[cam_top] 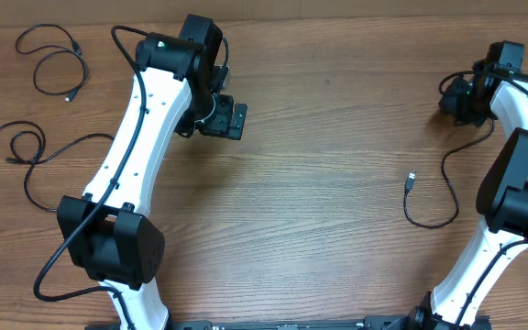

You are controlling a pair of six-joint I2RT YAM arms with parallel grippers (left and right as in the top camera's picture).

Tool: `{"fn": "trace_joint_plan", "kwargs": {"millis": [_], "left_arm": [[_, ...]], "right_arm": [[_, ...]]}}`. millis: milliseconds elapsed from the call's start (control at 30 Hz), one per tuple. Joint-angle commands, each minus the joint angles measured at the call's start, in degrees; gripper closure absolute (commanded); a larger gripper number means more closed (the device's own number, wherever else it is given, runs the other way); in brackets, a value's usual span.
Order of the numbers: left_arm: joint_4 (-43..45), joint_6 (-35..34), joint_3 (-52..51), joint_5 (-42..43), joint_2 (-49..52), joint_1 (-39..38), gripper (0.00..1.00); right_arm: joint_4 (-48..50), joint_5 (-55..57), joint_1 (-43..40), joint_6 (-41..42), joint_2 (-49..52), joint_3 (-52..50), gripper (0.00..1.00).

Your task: Untangle cables

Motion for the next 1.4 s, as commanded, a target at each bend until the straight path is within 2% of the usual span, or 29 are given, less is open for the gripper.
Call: {"fn": "trace_joint_plan", "kwargs": {"millis": [0, 33, 167, 200, 267, 367, 500, 667, 733, 867, 933, 1067, 1267, 1367], "left_arm": [[0.1, 1.0, 0.0, -0.2, 0.5, 0.2, 0.00], [1.0, 1.0, 0.0, -0.2, 0.5, 0.2, 0.00], [2.6, 0.6, 0.0, -0.2, 0.5, 0.2, 0.00], [2.6, -1.4, 0.0, 0.4, 0.5, 0.2, 0.01], [2.6, -4.6, 0.0, 2.3, 0.5, 0.2, 0.00], [3.6, -9.2, 0.0, 8.3, 0.5, 0.3, 0.01], [5.0, -8.8, 0.0, 20.0, 0.5, 0.7, 0.01], [7.0, -8.5, 0.0, 26.6, 0.5, 1.9, 0.01], [6.9, -8.4, 0.0, 31.6, 0.5, 2.6, 0.00], [6.8, -1.5, 0.0, 46.0, 0.5, 3.2, 0.00], [6.8, 1.2, 0.0, 49.0, 0.5, 3.2, 0.03], [6.8, 1.3, 0.0, 49.0, 0.5, 3.1, 0.17], [7.0, 1.3, 0.0, 49.4, 0.5, 3.1, 0.17], [8.8, -0.5, 0.0, 49.4, 0.5, 3.1, 0.20]], "right_arm": [[-1.7, -11.7, 0.2, -0.1, -3.8, 3.1, 0.96], [-2.6, -21.3, 0.2, -0.7, -5.5, 3.5, 0.96], [-6.1, -47.3, 0.5, -2.3, -9.2, 3.5, 0.96], [-9.1, -55.2, 1.0, -3.2, -10.4, 3.5, 0.96], [-15.0, -60.9, 1.9, -7.6, -11.6, 3.5, 0.96], [-24.6, -62.1, 3.9, -16.0, -12.5, 3.5, 0.96], [-36.0, -62.1, 7.9, -27.6, -12.6, 3.5, 0.96], [-45.0, -62.6, 13.2, -37.9, -12.6, 3.5, 0.96], [-47.5, -62.6, 15.4, -42.2, -12.6, 3.5, 0.96], [-48.7, -63.0, 18.8, -43.8, -12.6, 3.5, 0.96], [-48.6, -64.2, 20.2, -43.8, -12.6, 3.5, 0.96], [-48.2, -66.6, 22.7, -43.8, -12.6, 3.5, 0.96], [-47.3, -65.4, 25.9, -43.8, -12.6, 3.5, 0.96], [-46.7, -63.8, 27.1, -43.8, -12.6, 3.5, 0.96]]}}
